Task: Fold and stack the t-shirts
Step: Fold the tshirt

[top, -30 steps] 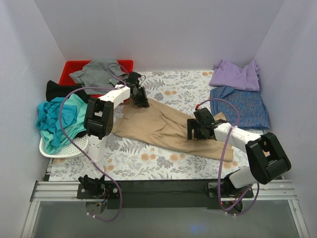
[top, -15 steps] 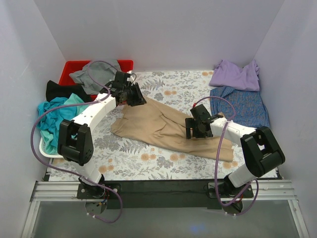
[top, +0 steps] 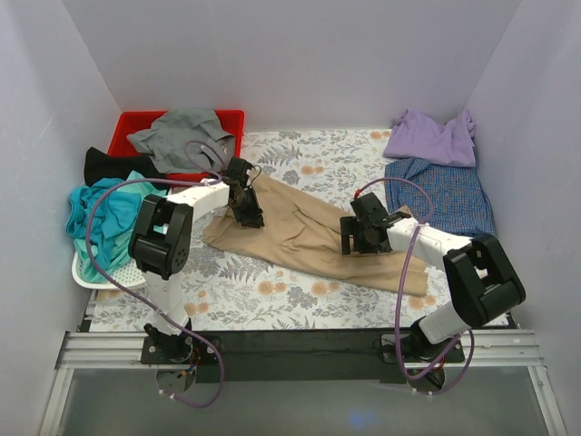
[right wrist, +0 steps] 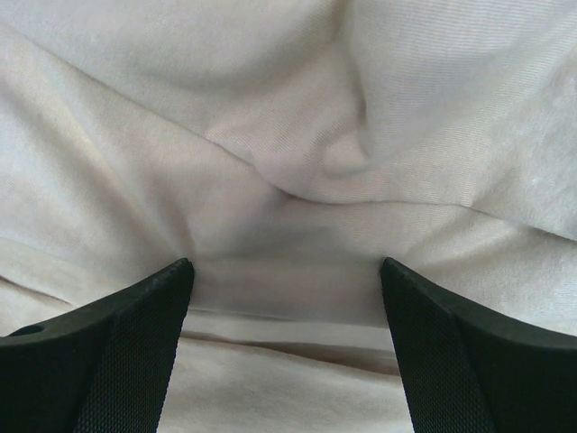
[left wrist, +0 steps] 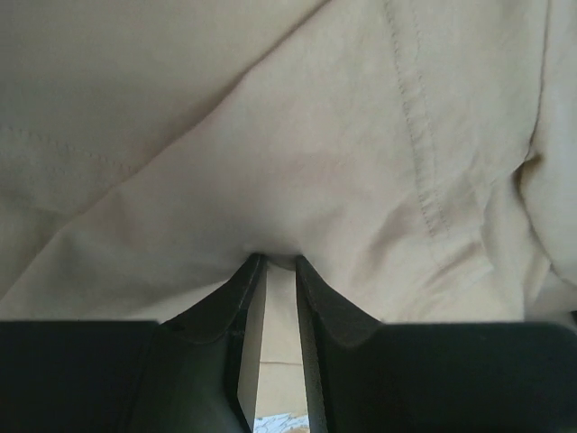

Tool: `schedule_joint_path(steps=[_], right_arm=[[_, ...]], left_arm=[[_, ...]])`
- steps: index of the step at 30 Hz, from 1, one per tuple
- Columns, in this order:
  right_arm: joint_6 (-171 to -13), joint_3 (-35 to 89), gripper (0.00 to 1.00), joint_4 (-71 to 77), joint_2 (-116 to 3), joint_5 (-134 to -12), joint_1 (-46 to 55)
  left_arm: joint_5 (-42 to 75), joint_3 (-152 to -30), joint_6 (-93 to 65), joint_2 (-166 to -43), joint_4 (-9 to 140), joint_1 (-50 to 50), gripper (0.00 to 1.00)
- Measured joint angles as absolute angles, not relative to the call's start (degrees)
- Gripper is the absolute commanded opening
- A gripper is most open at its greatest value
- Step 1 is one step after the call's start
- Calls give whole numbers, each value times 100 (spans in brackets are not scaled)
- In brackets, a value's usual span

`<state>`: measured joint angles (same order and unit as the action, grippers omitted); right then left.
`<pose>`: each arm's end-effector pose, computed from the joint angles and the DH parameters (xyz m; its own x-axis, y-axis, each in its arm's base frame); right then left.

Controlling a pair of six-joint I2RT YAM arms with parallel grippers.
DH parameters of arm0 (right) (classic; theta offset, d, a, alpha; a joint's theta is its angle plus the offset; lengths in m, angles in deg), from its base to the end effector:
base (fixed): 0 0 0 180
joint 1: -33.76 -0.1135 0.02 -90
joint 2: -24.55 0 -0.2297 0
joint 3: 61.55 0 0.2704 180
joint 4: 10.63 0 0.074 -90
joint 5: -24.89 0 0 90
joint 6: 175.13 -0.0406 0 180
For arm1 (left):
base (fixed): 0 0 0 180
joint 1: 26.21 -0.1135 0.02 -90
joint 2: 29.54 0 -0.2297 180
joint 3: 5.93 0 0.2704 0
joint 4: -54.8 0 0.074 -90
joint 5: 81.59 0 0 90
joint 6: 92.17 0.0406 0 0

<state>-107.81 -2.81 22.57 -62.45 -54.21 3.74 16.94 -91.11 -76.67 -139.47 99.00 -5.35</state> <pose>0.2641 0.1437 0.1148 -0.8611 -0.0603 -0.5049 -0.0878 0.9957 0.0309 0.3575 -0.1427 0.1097 -0.6204 -0.7834 0.0374 -0.7330 0.5621 -0.3831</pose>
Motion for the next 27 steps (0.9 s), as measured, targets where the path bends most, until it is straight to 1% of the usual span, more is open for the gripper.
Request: schedule_joint_path(steps=[9, 12, 17, 23, 27], right_arm=[[-10917, -743, 90, 2067, -5779, -5592, 88], [-11008, -765, 90, 2102, -5729, -5664, -199], [-11137, -679, 91, 2286, -5790, -5924, -791], [-11242, -281, 91, 2518, -6072, -6547, -1344], [-11260, -17, 91, 2625, -6324, -7032, -1606]], left_arm=[[1808, -11307, -7486, -15457, 10182, -517, 18], [1978, -12184, -7355, -16021, 10342, -498, 18], [2186, -13314, -7158, -16714, 10573, -498, 18], [2778, -15558, -7007, -18067, 10903, -498, 22], [3345, -15659, -7009, -18211, 10667, -498, 24]])
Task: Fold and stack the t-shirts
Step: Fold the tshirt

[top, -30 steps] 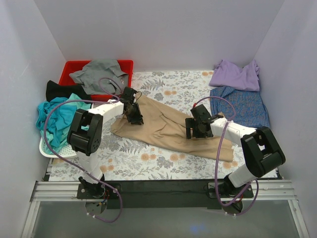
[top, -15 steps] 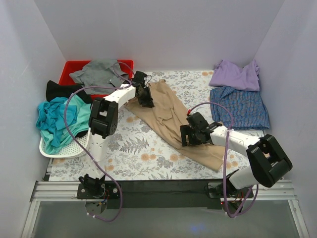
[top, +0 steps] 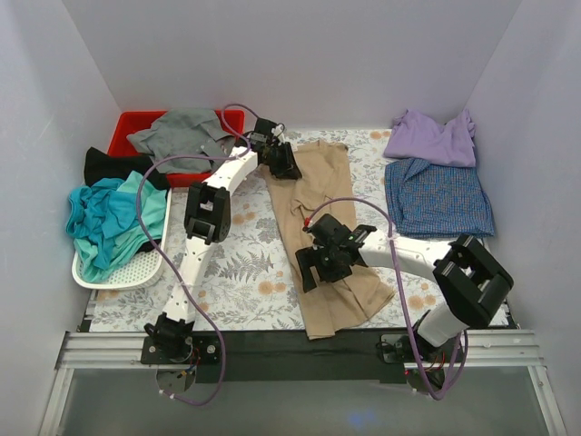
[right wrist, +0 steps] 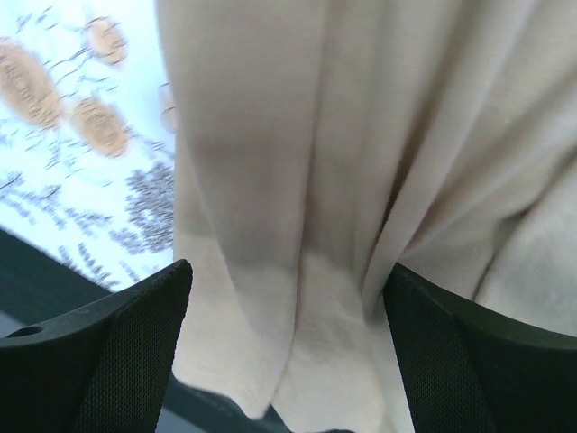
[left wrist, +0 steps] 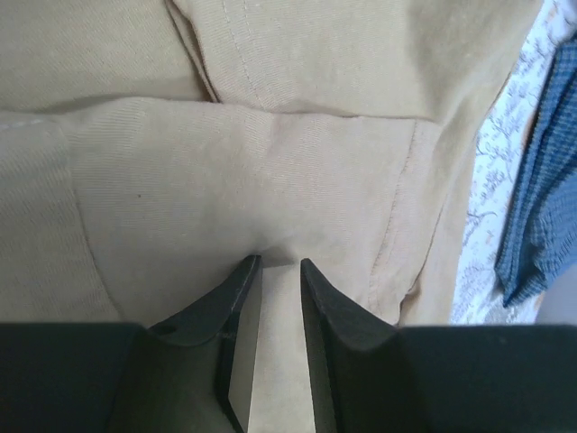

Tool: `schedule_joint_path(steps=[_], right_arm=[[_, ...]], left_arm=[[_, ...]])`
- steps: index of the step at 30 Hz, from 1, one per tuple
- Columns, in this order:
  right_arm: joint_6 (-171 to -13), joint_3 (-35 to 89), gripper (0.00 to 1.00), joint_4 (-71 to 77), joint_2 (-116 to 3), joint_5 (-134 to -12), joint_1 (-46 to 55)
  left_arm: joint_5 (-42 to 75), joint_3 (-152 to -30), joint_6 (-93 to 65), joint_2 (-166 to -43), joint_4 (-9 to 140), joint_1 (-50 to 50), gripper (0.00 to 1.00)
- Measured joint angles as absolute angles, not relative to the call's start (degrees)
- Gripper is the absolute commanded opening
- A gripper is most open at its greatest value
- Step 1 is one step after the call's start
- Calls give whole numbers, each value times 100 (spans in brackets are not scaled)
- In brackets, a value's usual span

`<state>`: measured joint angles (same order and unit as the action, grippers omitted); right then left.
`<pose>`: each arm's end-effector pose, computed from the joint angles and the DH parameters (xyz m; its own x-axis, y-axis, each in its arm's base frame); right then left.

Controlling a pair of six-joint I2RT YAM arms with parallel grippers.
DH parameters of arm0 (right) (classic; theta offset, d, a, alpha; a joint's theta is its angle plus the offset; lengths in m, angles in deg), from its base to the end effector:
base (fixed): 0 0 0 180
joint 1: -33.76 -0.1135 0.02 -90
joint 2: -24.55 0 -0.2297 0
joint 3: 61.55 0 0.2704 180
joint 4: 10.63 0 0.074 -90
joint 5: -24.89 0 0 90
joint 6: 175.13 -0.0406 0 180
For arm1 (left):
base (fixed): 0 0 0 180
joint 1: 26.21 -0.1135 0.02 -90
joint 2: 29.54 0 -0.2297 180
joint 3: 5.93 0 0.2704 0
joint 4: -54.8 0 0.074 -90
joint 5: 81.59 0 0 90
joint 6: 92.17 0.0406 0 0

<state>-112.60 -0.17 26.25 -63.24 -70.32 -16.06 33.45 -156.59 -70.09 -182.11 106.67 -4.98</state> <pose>0.1938 0.2352 0.1205 -0.8745 -0.3235 -0.3614 -0.4326 0.8572 0.2793 0.5154 -0.2187 0.1209 -0.8027 -0.5889 0.0943 -0.4859 0.5541 -0.6759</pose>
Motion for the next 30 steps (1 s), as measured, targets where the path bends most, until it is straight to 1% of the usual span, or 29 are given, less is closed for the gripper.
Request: schedule_joint_path(steps=[4, 5, 11, 12, 15, 20, 23, 25, 29, 30], right_arm=[[-11214, 269, 91, 2749, -6616, -7526, -1823], [-11185, 394, 91, 2806, -6739, -7629, -1899], [-11043, 932, 92, 3003, -7220, -7943, -2129], [-11043, 999, 93, 3088, -7242, -7865, -2150], [-11026, 1283, 95, 3532, -7224, -7058, -2207], [-10882, 1869, 98, 3984, -6811, -5701, -2146], [-10788, 2254, 99, 4006, -6376, -4949, -1927], [-10716, 2505, 98, 3982, -6203, -4623, -1560], [-10536, 2739, 97, 3665, -6335, -4588, -378], [-10486, 2746, 95, 3540, -6450, -4669, -61]], left_arm=[[3906, -15792, -7003, -18395, 10508, -489, 26], [4037, -15880, -7001, -18478, 10464, -476, 29], [4765, -16052, -6946, -18712, 10134, -316, 30], [4829, -16052, -6915, -18723, 10092, -284, 30], [4778, -15836, -6743, -18609, 9937, -233, 31], [4162, -15246, -6553, -17982, 9935, -216, 32], [3817, -14973, -6590, -17407, 9874, -351, 31], [3600, -14754, -6638, -16952, 9837, -513, 31], [3336, -13843, -6688, -15903, 9607, -847, 27], [3312, -13550, -6714, -15658, 9548, -917, 27]])
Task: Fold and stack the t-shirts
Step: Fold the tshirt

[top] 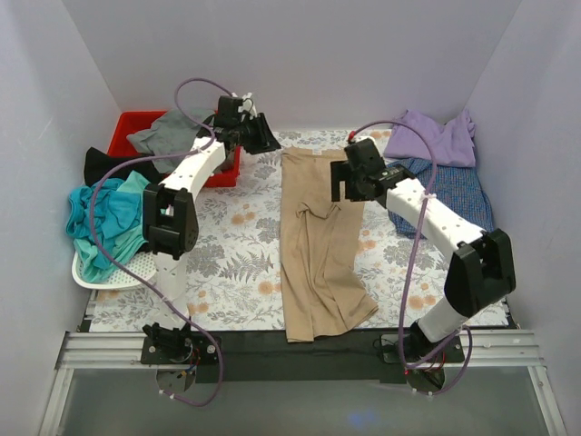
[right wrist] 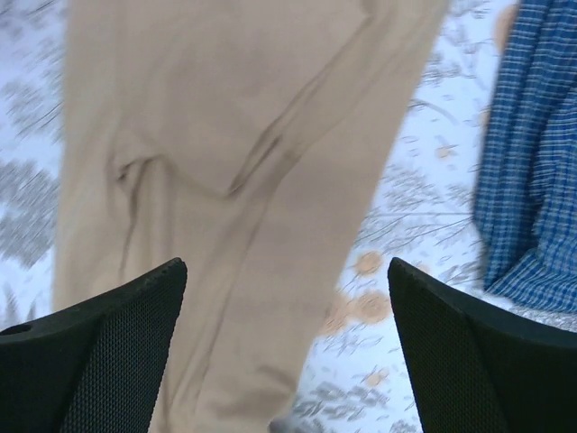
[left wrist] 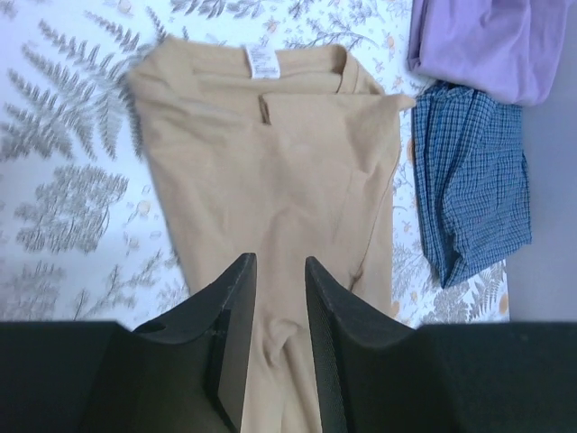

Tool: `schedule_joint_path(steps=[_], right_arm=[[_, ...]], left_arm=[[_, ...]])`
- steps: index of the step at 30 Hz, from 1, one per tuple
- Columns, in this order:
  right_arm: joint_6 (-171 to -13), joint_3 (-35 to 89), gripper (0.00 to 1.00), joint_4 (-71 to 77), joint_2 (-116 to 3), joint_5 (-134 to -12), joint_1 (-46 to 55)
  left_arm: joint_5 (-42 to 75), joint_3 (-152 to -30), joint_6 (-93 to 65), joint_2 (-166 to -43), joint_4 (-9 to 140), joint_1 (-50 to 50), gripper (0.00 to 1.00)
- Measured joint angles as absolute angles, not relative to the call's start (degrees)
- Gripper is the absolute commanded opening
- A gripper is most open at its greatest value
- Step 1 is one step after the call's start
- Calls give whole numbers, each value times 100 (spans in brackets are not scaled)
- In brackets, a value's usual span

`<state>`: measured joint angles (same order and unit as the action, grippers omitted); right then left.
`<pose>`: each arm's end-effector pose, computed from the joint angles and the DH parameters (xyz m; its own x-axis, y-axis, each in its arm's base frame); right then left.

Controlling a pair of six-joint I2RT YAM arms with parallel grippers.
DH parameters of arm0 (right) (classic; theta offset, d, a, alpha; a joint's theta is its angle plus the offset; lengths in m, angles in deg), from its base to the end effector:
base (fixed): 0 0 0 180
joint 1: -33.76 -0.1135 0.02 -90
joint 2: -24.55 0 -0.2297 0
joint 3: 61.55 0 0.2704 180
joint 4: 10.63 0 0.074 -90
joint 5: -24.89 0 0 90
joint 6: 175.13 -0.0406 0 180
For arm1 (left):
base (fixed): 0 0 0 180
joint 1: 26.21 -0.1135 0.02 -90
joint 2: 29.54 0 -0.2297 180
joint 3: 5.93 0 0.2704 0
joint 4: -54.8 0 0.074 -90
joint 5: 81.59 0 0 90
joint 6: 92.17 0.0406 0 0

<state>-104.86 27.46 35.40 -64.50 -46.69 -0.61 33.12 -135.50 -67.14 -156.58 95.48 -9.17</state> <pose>0.3082 0.1953 0.2619 -0.6793 -0.0766 -0.7299 -0.1332 0.9909 0.0200 0.4881 -0.1673 0.2403 -0.7759 -0.6231 -0.0987 -0.2895 0.4907 -0.8218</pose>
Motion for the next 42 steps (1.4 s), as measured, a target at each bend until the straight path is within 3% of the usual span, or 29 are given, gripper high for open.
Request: schedule_joint_path(steps=[6, 10, 16, 22, 42], right_arm=[[-10355, 2829, 82, 2500, -7430, -5581, 1257], [-10285, 3509, 74, 2008, -8457, -6330, 1714], [-10261, 4654, 67, 1611, -9694, -7191, 2059], [-10259, 5222, 59, 1554, -10170, -7768, 2118], [-10055, 5146, 53, 1932, -10271, -7871, 2208]], left_arm=[[3128, -11340, -6848, -14454, 9157, -904, 27], [3082, -10704, -6867, -14220, 9133, -799, 27], [3146, -10656, -6876, -14224, 8993, -784, 27], [3202, -10734, -6878, -14277, 8967, -797, 26], [3377, -10852, -6867, -14570, 8982, -799, 26]])
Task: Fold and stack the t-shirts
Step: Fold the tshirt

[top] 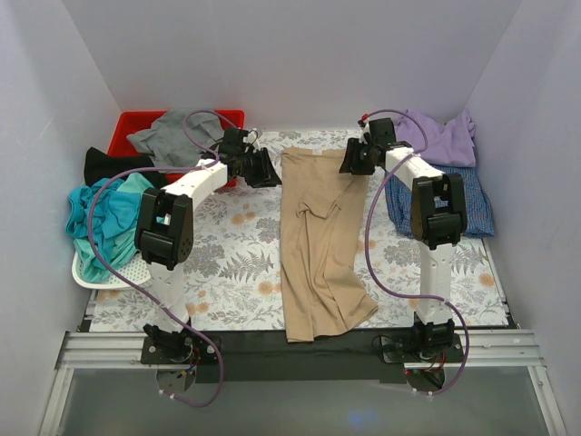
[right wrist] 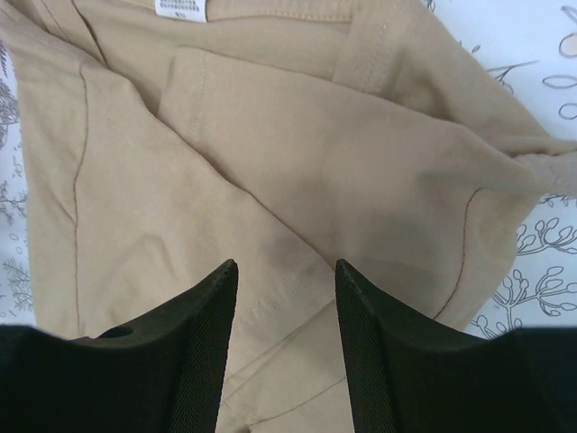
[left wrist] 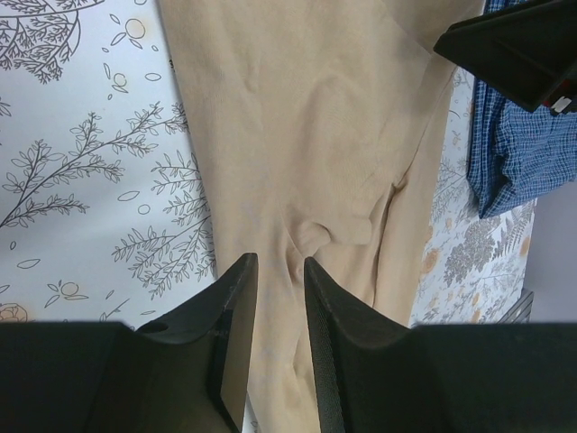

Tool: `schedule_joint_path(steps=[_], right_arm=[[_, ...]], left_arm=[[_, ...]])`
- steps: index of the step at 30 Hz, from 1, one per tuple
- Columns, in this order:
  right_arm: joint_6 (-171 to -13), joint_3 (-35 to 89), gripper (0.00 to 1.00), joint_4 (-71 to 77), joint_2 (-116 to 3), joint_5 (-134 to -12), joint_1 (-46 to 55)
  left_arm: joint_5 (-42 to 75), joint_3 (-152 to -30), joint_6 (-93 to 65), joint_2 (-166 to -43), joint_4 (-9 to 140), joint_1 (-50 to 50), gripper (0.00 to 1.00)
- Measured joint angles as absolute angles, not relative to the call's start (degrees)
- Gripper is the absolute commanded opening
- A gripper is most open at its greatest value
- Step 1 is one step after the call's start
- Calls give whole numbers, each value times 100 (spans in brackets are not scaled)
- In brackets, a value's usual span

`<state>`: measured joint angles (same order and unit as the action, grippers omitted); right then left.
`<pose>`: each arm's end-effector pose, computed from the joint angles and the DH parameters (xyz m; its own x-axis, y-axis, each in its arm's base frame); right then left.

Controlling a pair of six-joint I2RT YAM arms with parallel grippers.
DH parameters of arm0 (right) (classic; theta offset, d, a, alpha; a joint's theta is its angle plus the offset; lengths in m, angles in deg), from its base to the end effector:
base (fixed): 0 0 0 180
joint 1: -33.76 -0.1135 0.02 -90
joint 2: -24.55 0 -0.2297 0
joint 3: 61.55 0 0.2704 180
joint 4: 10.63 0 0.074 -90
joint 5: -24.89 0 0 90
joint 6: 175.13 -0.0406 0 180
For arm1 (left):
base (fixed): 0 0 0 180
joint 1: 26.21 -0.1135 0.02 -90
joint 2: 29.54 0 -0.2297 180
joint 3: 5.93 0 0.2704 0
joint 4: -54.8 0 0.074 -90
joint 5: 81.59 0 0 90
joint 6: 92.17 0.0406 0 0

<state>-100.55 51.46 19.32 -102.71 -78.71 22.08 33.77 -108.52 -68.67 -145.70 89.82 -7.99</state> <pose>0.4902 0.1111 0.1507 -0.7544 0.1080 -0.6475 -0.1673 0.9222 0.3487 0.4290 -0.1595 0.1732 -0.7899 -0.6124 0.0308 -0.4333 0.5220 -0.7347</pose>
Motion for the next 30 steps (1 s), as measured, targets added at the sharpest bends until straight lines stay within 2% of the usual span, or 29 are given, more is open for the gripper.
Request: schedule_joint_path(steps=[9, 12, 13, 14, 16, 17, 19, 20, 21, 30], right_arm=[[-9994, 4802, 49, 2019, -10319, -7878, 2208], [-9981, 4800, 38, 2019, -10321, -7876, 2208], [-9979, 4794, 37, 2021, -10321, -7876, 2208], [-9975, 4792, 27, 2024, -10321, -7878, 2210], [-9959, 4792, 23, 2024, -10321, -7878, 2212], [-9955, 4792, 16, 2026, -10321, -7878, 2212], [-9937, 4792, 13, 2026, -10321, -7880, 2212], [-9929, 4792, 4, 2024, -10321, -7880, 2212], [-9902, 4792, 1, 2021, -10321, -7880, 2212], [-9848, 4319, 1, 1777, -9932, -7873, 2212]], left_arm=[[3436, -10859, -6865, -14624, 8986, -799, 26], [3441, -10859, -6867, -14635, 8989, -799, 26], [3447, -10859, -6867, -14635, 8989, -799, 26], [3452, -10859, -6867, -14635, 8986, -799, 26], [3454, -10861, -6870, -14635, 8989, -799, 26], [3454, -10861, -6870, -14635, 8989, -799, 26], [3456, -10861, -6870, -14635, 8986, -799, 26], [3456, -10861, -6867, -14635, 8986, -799, 26], [3456, -10861, -6870, -14635, 8986, -799, 26], [3456, -10861, -6870, -14635, 8986, -799, 26]])
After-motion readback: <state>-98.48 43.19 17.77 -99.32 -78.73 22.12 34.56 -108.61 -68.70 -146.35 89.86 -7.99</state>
